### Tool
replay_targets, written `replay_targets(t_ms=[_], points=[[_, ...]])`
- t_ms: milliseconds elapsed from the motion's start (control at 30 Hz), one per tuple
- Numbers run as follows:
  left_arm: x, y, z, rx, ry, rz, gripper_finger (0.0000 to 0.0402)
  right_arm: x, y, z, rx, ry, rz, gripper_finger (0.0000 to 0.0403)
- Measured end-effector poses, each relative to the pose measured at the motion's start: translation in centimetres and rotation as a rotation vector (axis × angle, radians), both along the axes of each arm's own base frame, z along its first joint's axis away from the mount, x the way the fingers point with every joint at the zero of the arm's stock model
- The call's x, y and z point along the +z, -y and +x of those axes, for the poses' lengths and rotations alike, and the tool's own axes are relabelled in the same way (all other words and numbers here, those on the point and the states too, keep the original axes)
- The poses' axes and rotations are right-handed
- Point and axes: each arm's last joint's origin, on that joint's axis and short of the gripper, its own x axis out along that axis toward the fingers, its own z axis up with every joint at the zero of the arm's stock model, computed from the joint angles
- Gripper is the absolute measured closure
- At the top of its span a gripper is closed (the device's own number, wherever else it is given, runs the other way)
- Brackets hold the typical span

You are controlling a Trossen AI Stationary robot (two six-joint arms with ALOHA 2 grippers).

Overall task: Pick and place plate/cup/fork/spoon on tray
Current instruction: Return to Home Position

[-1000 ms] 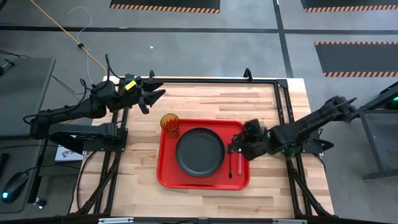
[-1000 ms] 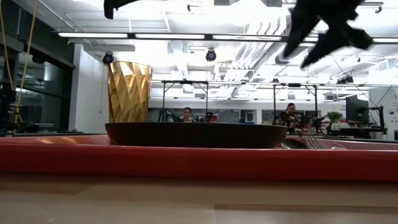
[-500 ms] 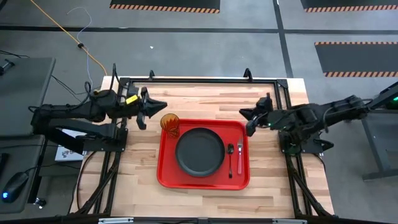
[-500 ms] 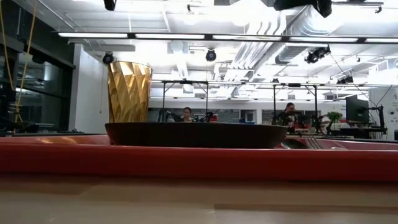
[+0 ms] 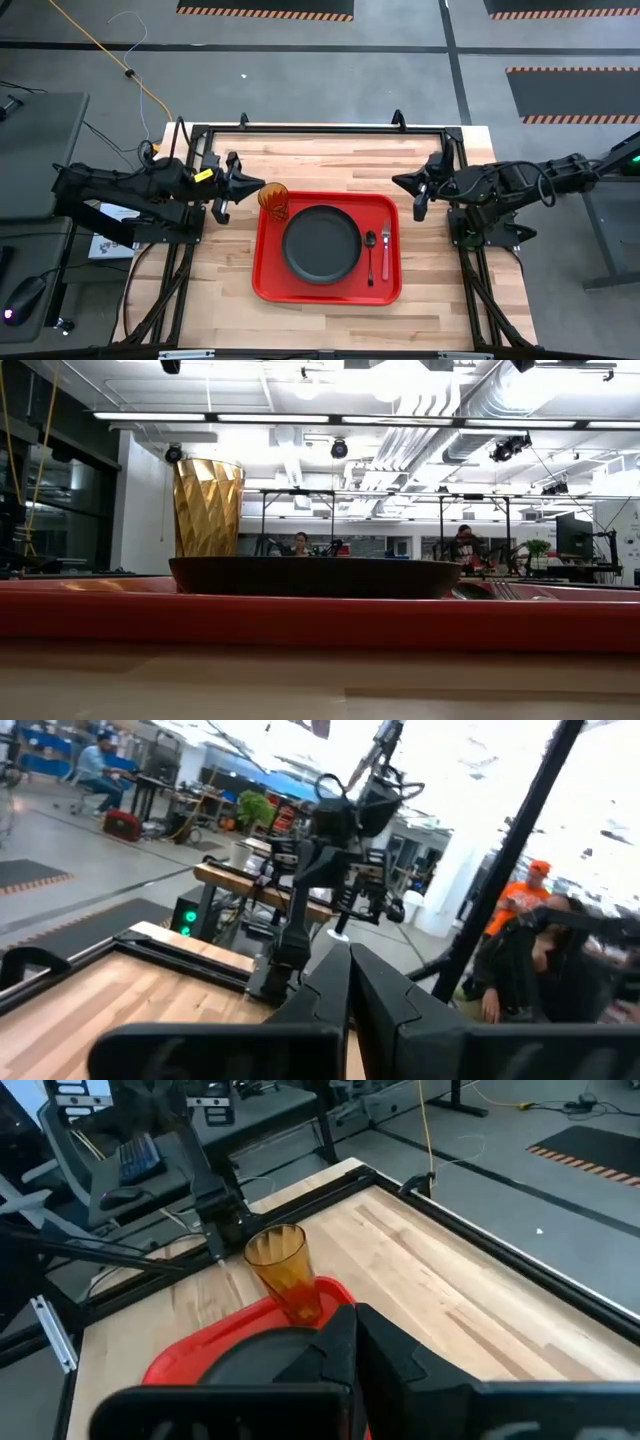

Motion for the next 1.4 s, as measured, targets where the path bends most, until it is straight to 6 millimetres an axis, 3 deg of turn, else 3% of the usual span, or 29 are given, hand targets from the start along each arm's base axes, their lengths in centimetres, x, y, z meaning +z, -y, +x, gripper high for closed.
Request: replay_targets(t_ms=[1400], points=[[-0.53, 0.1, -0.39, 0.003, -0.067, 0.101, 0.0401, -0.06, -0.23, 0.1, 0.074, -0.008, 0.029, 0.0403]])
